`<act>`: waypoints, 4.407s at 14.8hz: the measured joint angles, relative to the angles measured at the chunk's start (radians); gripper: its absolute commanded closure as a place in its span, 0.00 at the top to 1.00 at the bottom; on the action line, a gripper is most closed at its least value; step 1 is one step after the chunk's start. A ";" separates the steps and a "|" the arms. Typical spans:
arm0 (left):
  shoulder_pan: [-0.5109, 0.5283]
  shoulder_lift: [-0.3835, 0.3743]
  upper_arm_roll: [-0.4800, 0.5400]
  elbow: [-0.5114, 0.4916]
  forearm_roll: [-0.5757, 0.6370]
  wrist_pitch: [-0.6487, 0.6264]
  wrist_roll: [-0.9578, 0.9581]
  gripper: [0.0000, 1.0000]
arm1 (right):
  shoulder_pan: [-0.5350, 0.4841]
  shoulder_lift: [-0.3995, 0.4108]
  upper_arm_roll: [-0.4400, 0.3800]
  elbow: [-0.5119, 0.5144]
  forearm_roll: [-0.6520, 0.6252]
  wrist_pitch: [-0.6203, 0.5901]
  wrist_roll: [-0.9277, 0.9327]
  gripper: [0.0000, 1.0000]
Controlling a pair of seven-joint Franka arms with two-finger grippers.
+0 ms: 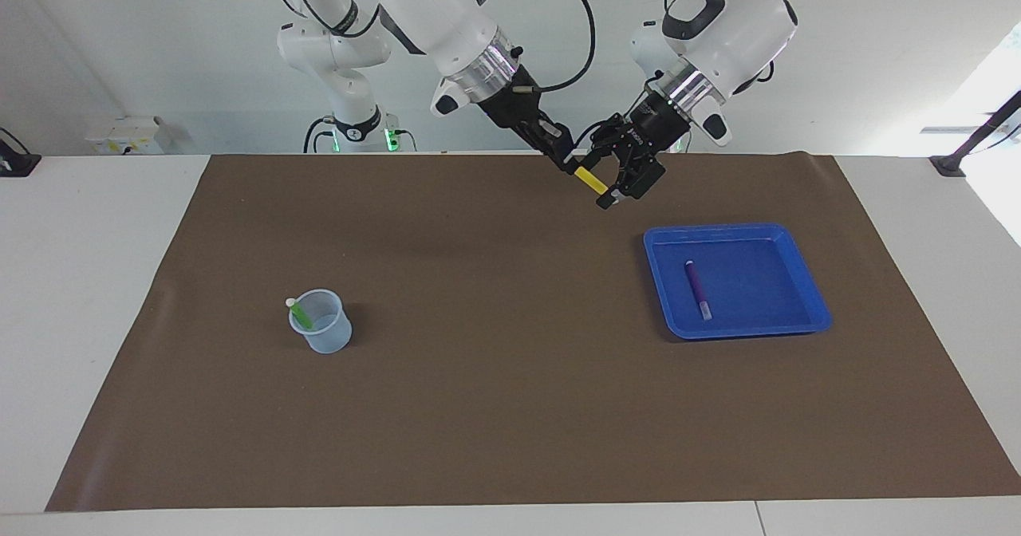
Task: Right arm passes pens to left for tray arrangement
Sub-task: 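Grasp the yellow pen with the left gripper from the right gripper, then place the yellow pen in the tray while the right gripper returns to the cup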
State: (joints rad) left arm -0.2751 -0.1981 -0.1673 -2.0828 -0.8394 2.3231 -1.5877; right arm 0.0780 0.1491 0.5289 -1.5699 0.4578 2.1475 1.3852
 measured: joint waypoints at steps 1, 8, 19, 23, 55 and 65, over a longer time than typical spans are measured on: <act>0.000 0.000 0.001 0.000 0.000 -0.007 0.009 0.80 | 0.000 0.000 0.000 0.000 -0.001 0.000 0.000 0.00; 0.002 -0.009 0.018 0.000 -0.001 -0.047 0.028 0.45 | 0.003 0.000 0.000 0.000 -0.005 0.000 0.000 0.00; 0.002 -0.010 0.019 0.000 -0.001 -0.050 0.033 0.00 | 0.005 0.000 0.000 0.002 -0.006 0.001 0.000 0.00; 0.002 -0.011 0.019 0.000 -0.002 -0.050 0.033 0.00 | 0.005 0.000 0.000 0.002 -0.006 0.001 0.000 0.65; 0.456 0.356 0.022 -0.014 0.822 -0.156 1.597 0.00 | -0.018 -0.030 -0.583 -0.317 -0.426 -0.003 -1.357 0.94; 0.441 0.405 0.023 -0.019 0.826 -0.101 1.598 1.00 | -0.015 0.022 -0.581 -0.396 -0.433 0.144 -1.417 0.00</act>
State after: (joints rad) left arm 0.1657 0.2065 -0.1440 -2.1014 -0.0130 2.2224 0.0104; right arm 0.0629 0.1709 -0.0525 -1.9655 0.0246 2.2916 -0.0320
